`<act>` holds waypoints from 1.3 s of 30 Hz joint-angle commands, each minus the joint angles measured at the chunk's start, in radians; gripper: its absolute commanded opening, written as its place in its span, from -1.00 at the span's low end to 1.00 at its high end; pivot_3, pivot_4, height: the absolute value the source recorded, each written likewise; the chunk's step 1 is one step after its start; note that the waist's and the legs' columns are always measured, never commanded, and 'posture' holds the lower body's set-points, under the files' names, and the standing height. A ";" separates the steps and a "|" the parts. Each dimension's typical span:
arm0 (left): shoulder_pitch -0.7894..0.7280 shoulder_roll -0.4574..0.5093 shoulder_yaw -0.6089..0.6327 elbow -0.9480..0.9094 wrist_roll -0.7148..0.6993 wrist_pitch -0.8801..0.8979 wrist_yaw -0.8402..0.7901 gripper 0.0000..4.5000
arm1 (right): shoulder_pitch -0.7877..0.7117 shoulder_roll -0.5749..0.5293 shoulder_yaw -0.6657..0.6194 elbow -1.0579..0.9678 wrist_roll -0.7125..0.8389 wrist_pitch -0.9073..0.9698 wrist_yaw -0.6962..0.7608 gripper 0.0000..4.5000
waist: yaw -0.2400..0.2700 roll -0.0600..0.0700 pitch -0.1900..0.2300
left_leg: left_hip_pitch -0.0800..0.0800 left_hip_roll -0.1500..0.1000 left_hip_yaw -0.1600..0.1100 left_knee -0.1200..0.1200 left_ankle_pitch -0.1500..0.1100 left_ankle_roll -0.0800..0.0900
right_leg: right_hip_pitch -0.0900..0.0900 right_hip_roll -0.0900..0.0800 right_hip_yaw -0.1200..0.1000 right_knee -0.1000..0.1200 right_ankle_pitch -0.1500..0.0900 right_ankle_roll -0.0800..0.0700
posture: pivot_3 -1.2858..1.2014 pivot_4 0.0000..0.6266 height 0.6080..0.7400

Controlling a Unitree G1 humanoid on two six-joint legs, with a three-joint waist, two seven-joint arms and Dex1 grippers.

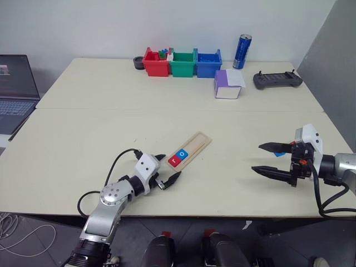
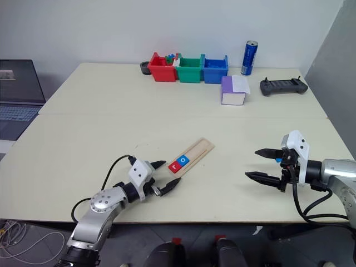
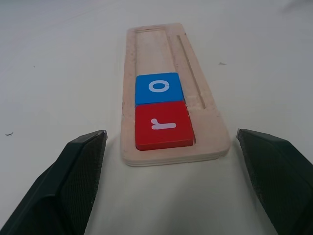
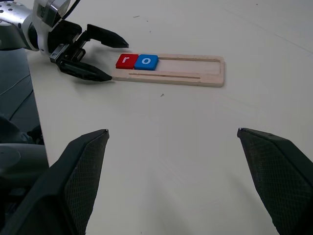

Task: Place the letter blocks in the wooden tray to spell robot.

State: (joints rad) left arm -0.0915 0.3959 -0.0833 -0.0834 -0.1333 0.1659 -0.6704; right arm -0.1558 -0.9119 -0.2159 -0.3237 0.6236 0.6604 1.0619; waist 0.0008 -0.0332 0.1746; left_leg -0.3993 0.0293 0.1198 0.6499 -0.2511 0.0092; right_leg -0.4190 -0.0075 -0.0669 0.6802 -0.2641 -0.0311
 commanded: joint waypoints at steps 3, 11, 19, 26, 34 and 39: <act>-0.047 -0.019 0.002 0.016 -0.043 0.037 -0.013 1.00 | 0.002 -0.003 -0.007 -0.017 -0.012 -0.031 -0.005 0.99 | 0.000 0.000 0.000 | 0.000 0.000 0.000 0.000 0.000 0.000 | 0.000 0.000 0.000 0.000 0.000 0.000 | 0.03 -0.52 1.00; -0.110 -0.036 -0.016 0.041 -0.039 0.109 -0.016 1.00 | -0.021 0.022 0.023 0.008 -0.052 -0.062 -0.033 0.99 | -0.001 0.000 0.000 | 0.000 0.000 0.000 0.000 0.000 0.000 | 0.000 0.000 0.000 0.000 0.000 0.000 | 0.03 -0.52 1.00; -0.158 -0.041 -0.057 0.046 0.007 0.148 0.014 1.00 | 0.005 0.043 0.030 -0.021 -0.045 -0.068 -0.044 0.99 | 0.000 0.000 0.000 | 0.000 0.000 -0.001 0.001 0.000 0.000 | 0.001 0.000 -0.001 0.000 0.000 0.000 | 0.03 -0.52 1.00; -0.169 -0.033 -0.050 0.060 0.007 0.170 0.024 1.00 | 0.027 0.069 0.038 -0.047 -0.048 -0.071 -0.059 0.99 | -0.001 0.000 0.000 | 0.000 0.000 -0.001 0.001 0.000 0.000 | 0.001 0.000 -0.001 0.000 0.000 0.000 | 0.03 -0.52 1.00; -0.195 -0.001 -0.103 0.049 0.056 0.286 0.036 1.00 | 0.033 0.088 0.042 -0.055 -0.046 -0.072 -0.071 0.99 | -0.001 0.000 0.000 | 0.001 0.000 -0.001 0.002 0.000 0.000 | 0.003 0.000 -0.001 0.000 0.000 0.000 | 0.03 -0.52 1.00; -0.203 -0.004 -0.119 0.039 0.043 0.316 0.022 1.00 | 0.021 0.096 0.047 -0.042 -0.051 -0.076 -0.075 0.99 | 0.000 0.000 -0.001 | 0.003 0.000 -0.003 0.004 0.000 0.000 | 0.006 0.000 -0.002 0.000 0.000 0.000 | 0.03 -0.52 1.00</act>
State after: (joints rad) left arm -0.2992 0.3886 -0.1734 -0.0366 -0.1049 0.4594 -0.6451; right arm -0.1220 -0.8143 -0.1613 -0.3494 0.5708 0.6009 0.9920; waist 0.0005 -0.0331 0.1740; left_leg -0.3963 0.0294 0.1164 0.6546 -0.2511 0.0093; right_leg -0.4126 -0.0074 -0.0692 0.6805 -0.2640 -0.0311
